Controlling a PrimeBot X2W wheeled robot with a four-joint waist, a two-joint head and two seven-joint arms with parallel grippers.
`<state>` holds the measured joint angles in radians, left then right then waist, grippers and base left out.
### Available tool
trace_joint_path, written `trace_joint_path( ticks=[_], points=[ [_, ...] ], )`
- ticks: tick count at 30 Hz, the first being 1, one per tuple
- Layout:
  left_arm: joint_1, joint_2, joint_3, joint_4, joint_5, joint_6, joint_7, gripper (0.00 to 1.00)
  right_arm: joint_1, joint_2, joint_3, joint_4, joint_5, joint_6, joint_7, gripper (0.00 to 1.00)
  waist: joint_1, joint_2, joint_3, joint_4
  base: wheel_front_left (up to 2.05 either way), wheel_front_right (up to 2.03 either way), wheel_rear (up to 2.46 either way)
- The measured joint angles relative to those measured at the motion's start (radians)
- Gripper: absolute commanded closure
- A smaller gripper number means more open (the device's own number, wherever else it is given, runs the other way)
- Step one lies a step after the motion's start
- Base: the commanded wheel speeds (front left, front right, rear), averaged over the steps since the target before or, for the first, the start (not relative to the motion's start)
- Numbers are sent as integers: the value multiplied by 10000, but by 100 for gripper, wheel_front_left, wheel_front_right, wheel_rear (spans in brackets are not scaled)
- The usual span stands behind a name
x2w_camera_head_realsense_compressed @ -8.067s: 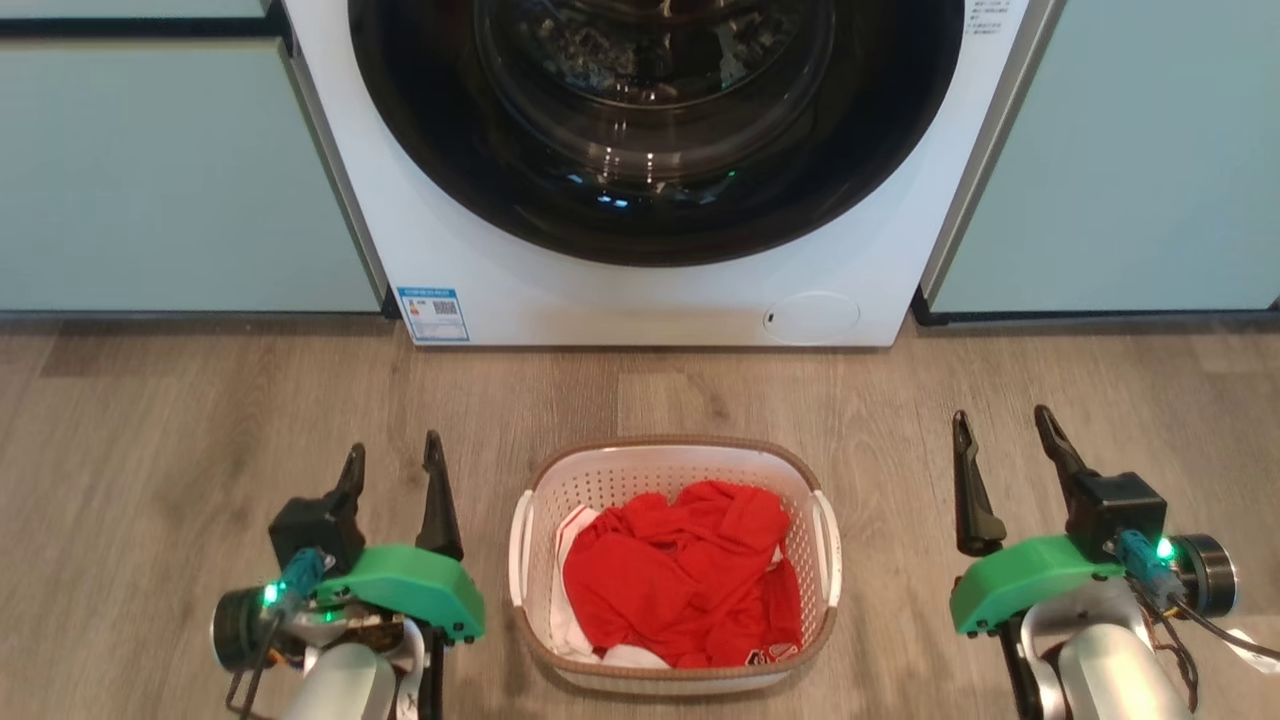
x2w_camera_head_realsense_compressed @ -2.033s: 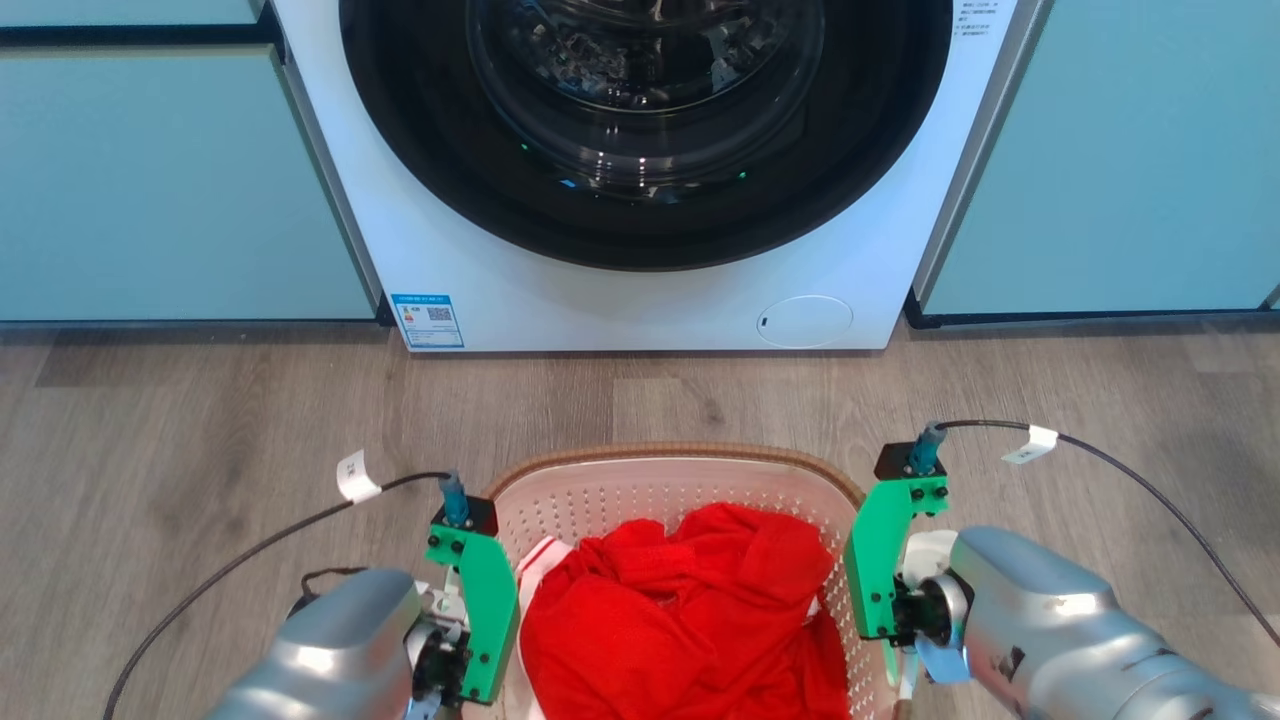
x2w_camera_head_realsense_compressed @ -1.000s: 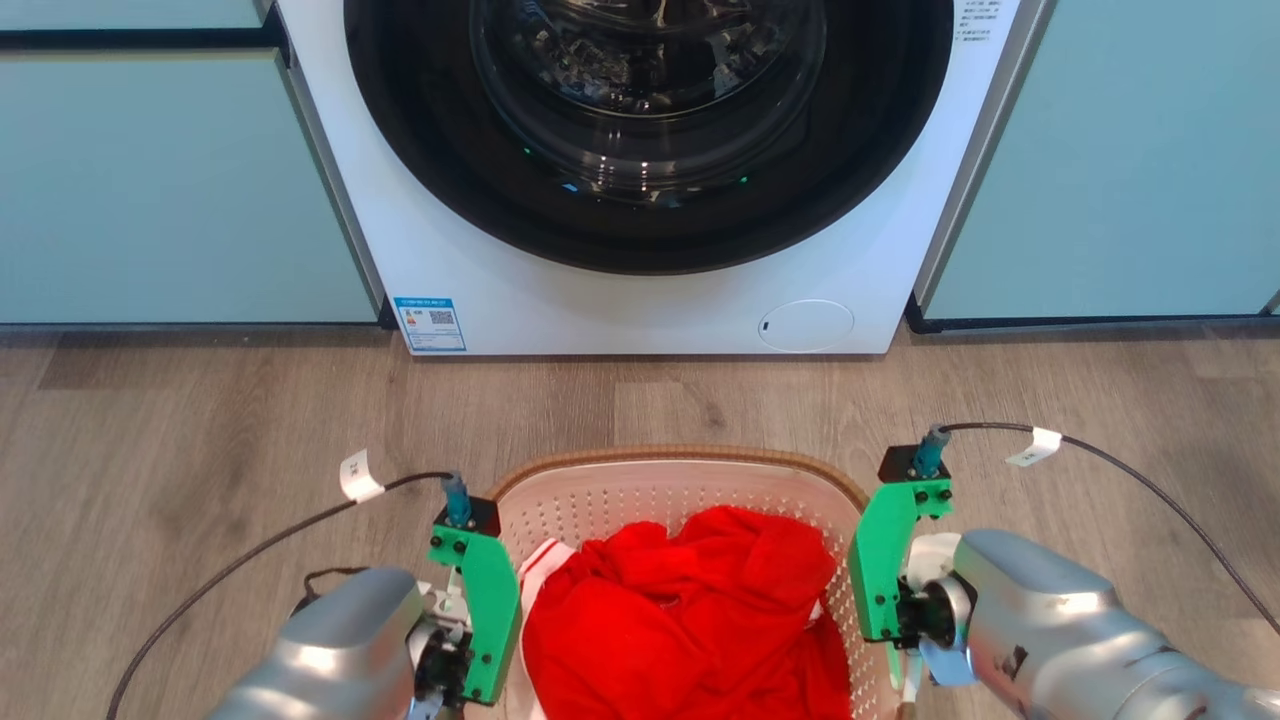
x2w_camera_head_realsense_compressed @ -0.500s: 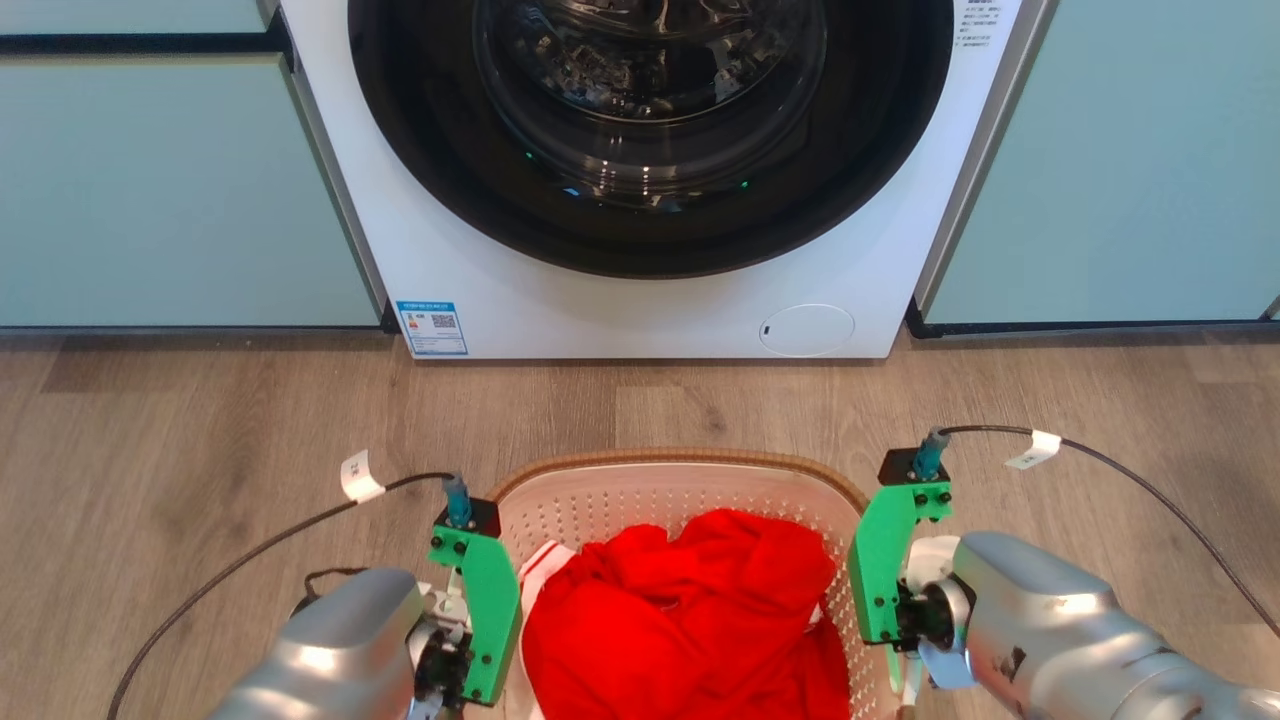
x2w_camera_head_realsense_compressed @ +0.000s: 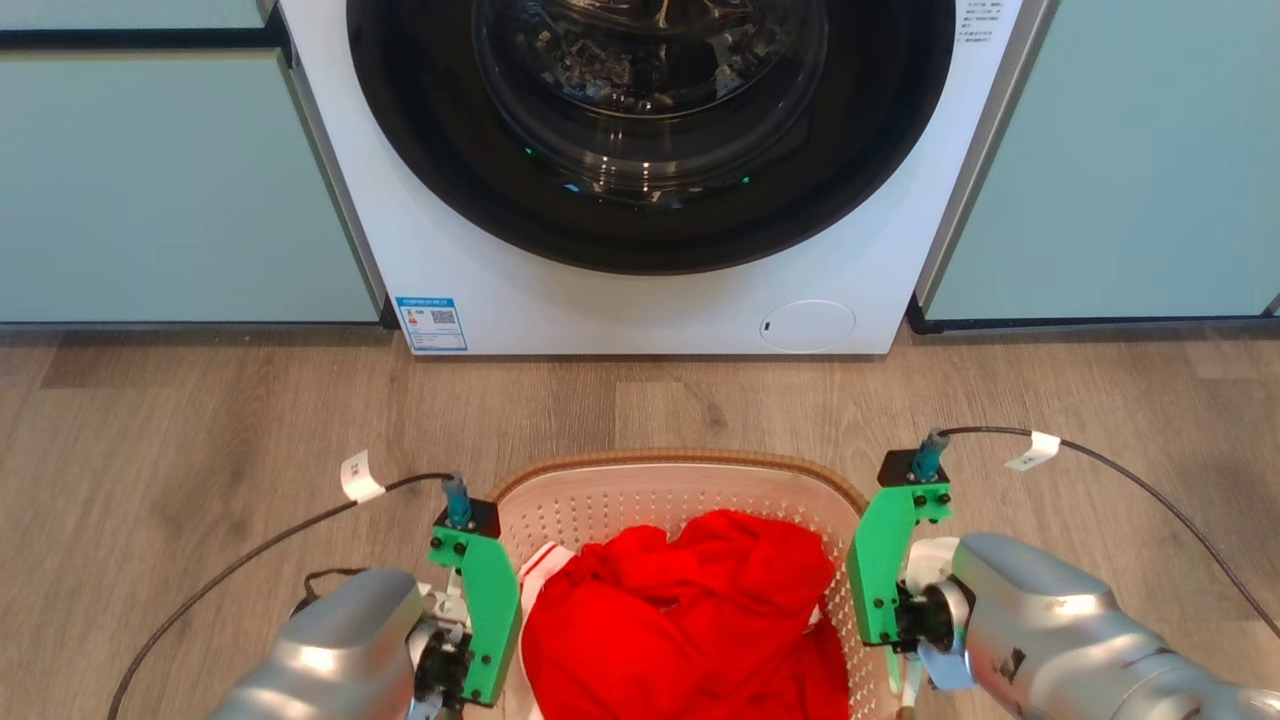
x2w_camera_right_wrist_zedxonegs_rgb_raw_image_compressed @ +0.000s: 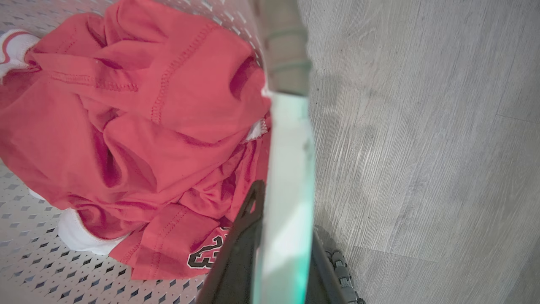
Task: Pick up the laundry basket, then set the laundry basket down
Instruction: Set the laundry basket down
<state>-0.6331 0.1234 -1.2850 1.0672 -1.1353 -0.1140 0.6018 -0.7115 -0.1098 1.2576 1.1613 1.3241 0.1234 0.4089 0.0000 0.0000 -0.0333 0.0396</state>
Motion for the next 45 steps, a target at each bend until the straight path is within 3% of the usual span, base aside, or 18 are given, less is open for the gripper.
trace_joint_path(
  ticks=[16,34,45],
  points=[
    [-234,21,6,10,105,0,-341,100,-363,-19,94,-69,40,0,-535,100,0,0,1123,-58,0,0,0],
    [-2420,-324,31,775,922,0,-3093,100,-2569,-176,13,244,-221,2,-2731,100,3,0,4882,-11,0,0,0],
    [-3350,-629,121,1446,825,0,-4322,100,-3455,-178,-167,566,-226,2,-3590,100,3,-1,7010,6,0,0,0]
  ],
)
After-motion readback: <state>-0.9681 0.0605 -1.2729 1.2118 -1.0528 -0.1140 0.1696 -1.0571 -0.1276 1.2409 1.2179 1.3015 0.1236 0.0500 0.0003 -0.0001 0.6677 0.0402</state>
